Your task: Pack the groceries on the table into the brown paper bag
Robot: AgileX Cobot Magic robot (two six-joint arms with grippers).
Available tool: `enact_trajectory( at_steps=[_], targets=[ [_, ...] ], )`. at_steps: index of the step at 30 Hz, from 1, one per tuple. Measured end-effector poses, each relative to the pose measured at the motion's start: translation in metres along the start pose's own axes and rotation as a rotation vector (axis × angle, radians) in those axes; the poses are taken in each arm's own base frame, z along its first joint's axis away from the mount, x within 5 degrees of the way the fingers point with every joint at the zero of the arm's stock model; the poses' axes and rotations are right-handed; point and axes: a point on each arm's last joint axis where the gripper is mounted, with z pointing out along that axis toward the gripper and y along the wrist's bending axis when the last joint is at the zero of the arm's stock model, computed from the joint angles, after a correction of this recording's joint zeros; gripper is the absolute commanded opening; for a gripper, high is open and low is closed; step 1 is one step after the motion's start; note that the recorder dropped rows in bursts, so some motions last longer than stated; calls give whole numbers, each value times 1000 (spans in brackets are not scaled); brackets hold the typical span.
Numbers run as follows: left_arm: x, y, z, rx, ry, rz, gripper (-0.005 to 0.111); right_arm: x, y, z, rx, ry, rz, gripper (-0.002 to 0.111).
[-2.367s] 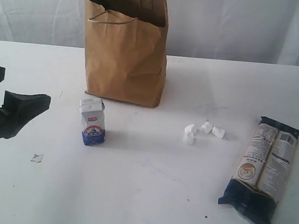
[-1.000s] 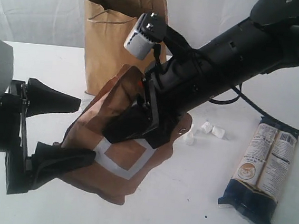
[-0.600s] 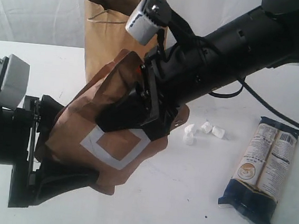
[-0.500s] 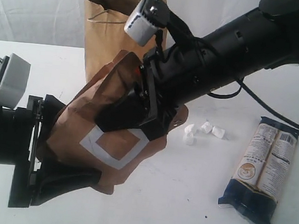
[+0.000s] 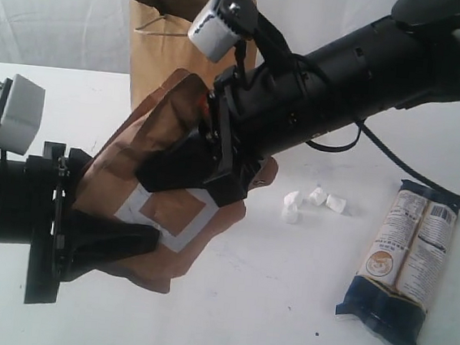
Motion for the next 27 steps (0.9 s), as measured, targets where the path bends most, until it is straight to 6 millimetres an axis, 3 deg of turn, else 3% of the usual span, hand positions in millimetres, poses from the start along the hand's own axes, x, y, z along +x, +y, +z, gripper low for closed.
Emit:
enact_trajectory(
  at_steps=[2,7,9,23,27],
  targets=[
    [0,0,0,-2,1,17,1,0,0,0,2,0,1,13],
    [0,1,0,-8,7,44,1,0,-1,0,14,-5,3,47],
    [0,3,0,-24,15,47,1,-1,-4,0,44,-16,11,55],
    [4,15,-1,-151,69,24,1,-7,-18,0,217,-68,46,59],
    [11,19,-2,-199,127,33,1,-14,-19,-6,270,-126,120,75]
  ],
)
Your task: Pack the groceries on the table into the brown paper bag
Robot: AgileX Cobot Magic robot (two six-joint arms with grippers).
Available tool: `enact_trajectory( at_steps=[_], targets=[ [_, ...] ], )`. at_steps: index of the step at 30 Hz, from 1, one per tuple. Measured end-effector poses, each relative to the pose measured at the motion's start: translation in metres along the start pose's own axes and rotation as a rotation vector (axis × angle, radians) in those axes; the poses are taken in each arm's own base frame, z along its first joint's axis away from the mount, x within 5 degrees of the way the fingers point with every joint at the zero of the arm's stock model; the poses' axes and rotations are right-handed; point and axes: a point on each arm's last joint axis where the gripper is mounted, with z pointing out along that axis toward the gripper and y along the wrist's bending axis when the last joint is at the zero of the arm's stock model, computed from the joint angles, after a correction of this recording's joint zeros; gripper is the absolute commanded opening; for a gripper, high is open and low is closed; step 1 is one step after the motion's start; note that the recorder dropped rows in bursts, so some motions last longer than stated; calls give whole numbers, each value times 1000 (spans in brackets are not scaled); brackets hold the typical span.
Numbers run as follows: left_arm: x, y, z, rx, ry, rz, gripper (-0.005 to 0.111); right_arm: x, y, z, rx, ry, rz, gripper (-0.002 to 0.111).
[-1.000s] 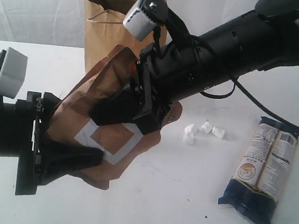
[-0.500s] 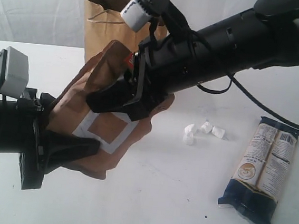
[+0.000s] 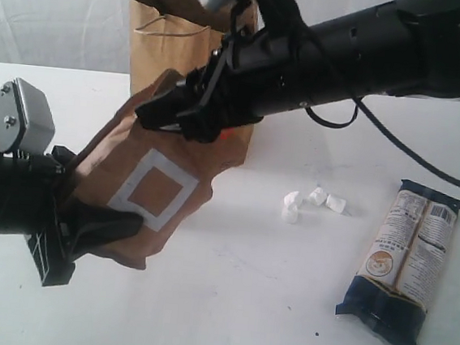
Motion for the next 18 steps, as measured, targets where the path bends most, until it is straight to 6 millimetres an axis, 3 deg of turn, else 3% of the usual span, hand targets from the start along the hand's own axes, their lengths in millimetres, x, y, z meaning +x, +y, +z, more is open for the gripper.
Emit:
enact_trajectory(
  at_steps=[2,7,9,12,16,18],
  targets=[
    [4,1,1,-6,23,4,1,-8,2,-5,17,-37,42,81],
    [6,5,0,-57,55,0,1,-12,3,-14,51,-50,16,81],
    [6,7,0,-78,46,-24,1,-17,6,-27,123,-39,-82,81],
    [-2,13,-9,-182,22,-43,1,-26,13,-65,319,22,-225,79],
    [-35,30,-38,-361,-79,-2,0,-19,10,-98,561,199,-241,67],
    [-70,41,-65,-497,-193,36,0,-5,-1,-114,729,373,-161,51]
  ],
)
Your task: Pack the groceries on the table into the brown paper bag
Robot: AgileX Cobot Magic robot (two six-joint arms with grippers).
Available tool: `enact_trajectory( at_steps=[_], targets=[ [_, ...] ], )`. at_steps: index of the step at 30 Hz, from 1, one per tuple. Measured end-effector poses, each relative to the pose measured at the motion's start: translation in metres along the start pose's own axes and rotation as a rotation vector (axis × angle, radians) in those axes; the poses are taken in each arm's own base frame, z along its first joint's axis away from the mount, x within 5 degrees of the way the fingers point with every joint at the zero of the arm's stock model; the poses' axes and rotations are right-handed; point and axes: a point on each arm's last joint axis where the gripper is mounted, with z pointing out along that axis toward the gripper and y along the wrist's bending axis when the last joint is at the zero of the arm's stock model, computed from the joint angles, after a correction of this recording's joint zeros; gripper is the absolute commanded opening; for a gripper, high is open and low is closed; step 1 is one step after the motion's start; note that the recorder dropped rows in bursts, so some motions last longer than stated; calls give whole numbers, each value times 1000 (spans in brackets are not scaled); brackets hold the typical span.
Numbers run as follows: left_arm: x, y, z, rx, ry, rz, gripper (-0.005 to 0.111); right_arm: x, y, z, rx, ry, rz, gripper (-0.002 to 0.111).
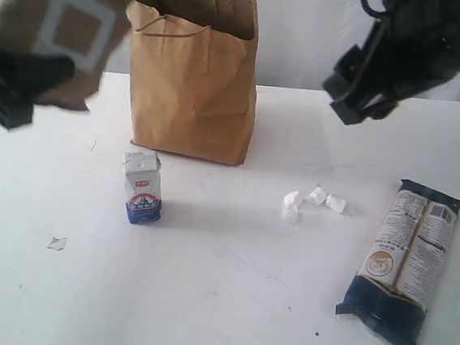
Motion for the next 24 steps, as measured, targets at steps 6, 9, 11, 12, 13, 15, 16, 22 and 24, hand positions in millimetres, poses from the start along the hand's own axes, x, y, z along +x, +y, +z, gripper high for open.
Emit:
enact_trajectory(
  at_steps=[6,9,11,12,13,15,16,22,24],
  targets=[
    [-52,34,-2,-176,-112,100,0,29,-3,5,101,242,131,0],
    [-63,45,18,-165,-187,105,0,39,2,12,88,279,140,0],
    [-67,56,37,-166,-235,82,0,46,7,16,78,302,140,0],
    [-67,61,46,-170,-249,67,0,49,9,18,71,311,140,0],
    [-67,67,57,-175,-259,45,0,52,11,20,60,321,144,0],
    [-60,79,83,-168,-266,4,0,57,16,23,37,341,158,0],
    [-60,85,96,-157,-290,-16,0,61,20,25,19,355,168,0],
    [-48,108,173,37,-428,-202,0,77,36,33,-67,409,227,0],
    [-42,112,192,104,-439,-242,0,80,40,34,-86,421,242,0]
  ],
)
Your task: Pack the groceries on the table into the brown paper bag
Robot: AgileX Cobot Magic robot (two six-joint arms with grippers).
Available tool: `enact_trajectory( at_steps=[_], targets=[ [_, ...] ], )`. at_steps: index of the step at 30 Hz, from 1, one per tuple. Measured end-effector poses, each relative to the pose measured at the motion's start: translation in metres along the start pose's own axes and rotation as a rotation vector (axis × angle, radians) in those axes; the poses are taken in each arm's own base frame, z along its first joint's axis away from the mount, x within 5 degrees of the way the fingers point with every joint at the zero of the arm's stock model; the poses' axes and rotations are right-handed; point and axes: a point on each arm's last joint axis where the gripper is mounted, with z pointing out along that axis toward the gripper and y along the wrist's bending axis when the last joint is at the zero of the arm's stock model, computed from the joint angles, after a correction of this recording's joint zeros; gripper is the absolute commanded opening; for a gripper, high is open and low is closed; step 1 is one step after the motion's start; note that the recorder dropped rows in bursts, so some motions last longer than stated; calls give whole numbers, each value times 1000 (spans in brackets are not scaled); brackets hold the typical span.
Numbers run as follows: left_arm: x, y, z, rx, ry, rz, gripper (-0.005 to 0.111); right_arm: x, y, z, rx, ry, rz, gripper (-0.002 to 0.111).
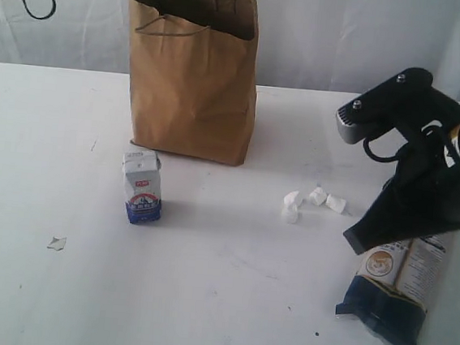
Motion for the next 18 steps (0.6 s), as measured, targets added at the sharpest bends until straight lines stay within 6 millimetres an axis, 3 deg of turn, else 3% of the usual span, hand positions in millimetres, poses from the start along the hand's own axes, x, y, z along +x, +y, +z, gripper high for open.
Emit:
enact_trajectory(
  at_steps=[6,13,15,18],
  targets=[
    [23,12,33,185,26,-44,0,7,5,6,-34,29,18,0],
    [24,-2,49,311,108,100,1,2,6,7,-47,-26,36,0],
    [22,-7,52,329,109,127,8,1,7,7,-58,-39,46,0],
    [24,-10,54,343,126,177,32,-1,9,6,-76,-56,63,0]
  ],
)
